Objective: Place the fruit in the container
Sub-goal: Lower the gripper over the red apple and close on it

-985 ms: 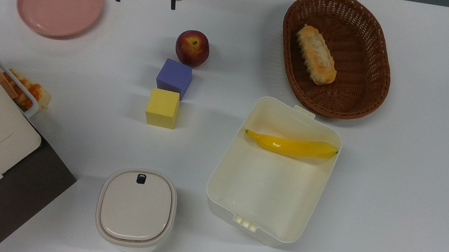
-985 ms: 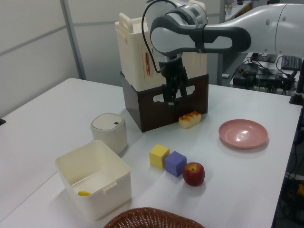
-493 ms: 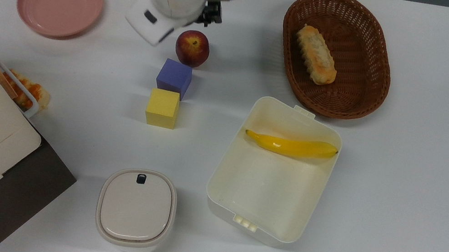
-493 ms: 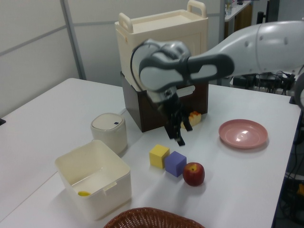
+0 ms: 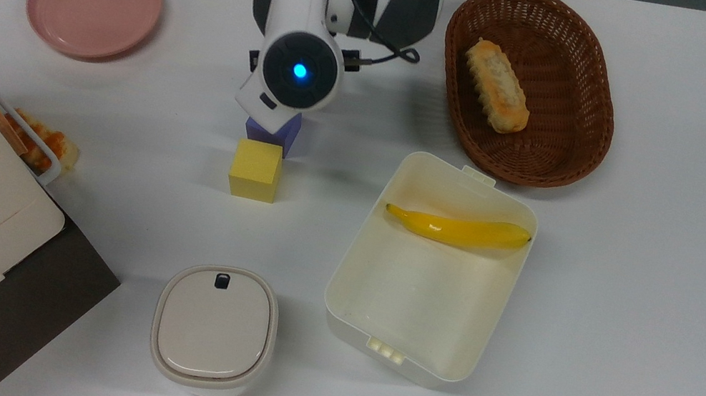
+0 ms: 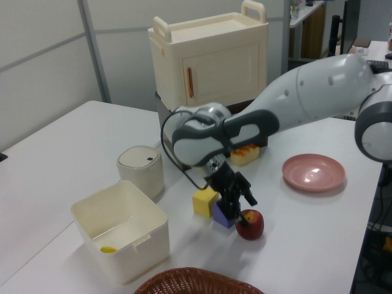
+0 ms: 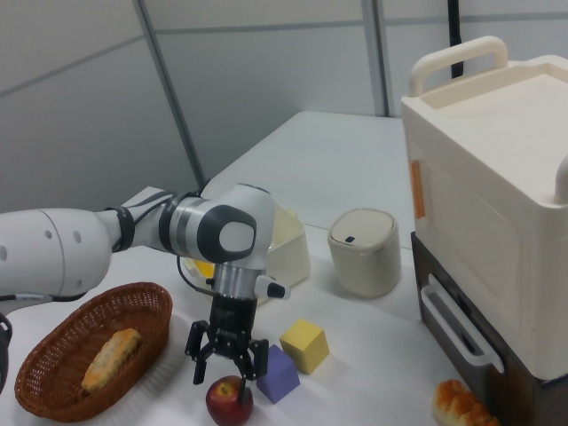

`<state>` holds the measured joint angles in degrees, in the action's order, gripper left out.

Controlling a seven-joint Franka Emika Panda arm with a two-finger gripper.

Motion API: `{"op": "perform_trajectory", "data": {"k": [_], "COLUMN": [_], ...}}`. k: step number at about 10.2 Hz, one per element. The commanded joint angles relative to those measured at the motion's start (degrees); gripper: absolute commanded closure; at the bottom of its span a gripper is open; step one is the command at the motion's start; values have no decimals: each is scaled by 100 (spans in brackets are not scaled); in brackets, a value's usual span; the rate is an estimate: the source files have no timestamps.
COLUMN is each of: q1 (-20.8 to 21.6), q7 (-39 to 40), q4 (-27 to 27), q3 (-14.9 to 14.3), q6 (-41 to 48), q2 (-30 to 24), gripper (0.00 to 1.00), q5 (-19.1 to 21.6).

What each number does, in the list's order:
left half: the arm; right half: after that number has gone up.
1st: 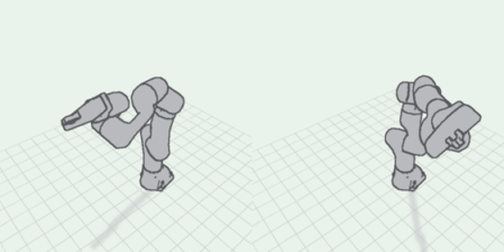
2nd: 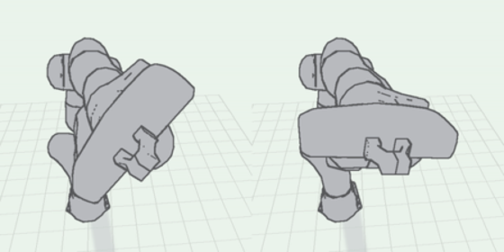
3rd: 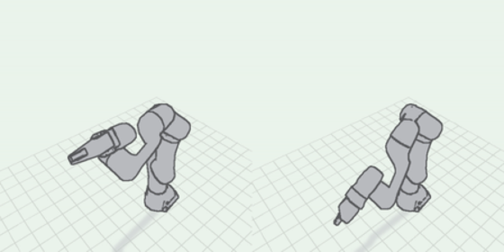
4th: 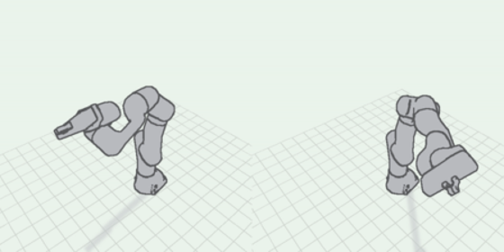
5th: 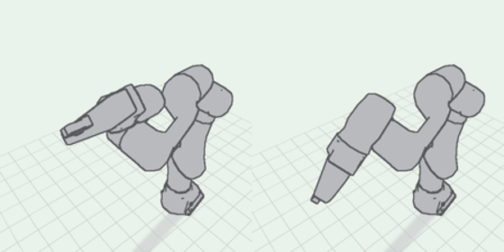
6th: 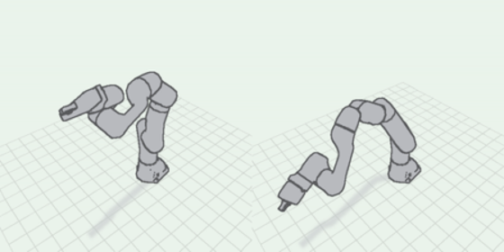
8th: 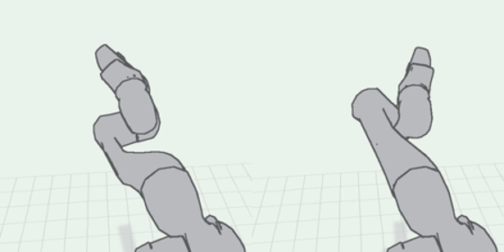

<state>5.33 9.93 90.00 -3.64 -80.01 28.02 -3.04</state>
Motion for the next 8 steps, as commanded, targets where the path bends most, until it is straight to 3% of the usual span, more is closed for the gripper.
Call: {"op": "perform_trajectory", "data": {"k": [1, 2, 3, 4, 5, 8], "q1": [222, 249, 249, 249, 249, 362], "q7": [-238, -238, -229, -229, -229, -718], "q4": [61, 61, 52, 9, -148, -867], "q3": [-31, -31, -31, -31, -40, -14], "q6": [20, 3, 11, 20, 81, 55], "q2": [150, 203, 195, 178, 99, -218], "gripper": [0, 5, 52, 88, 100, 100], "q5": [15, -47, -152, -162, -162, -65]}}
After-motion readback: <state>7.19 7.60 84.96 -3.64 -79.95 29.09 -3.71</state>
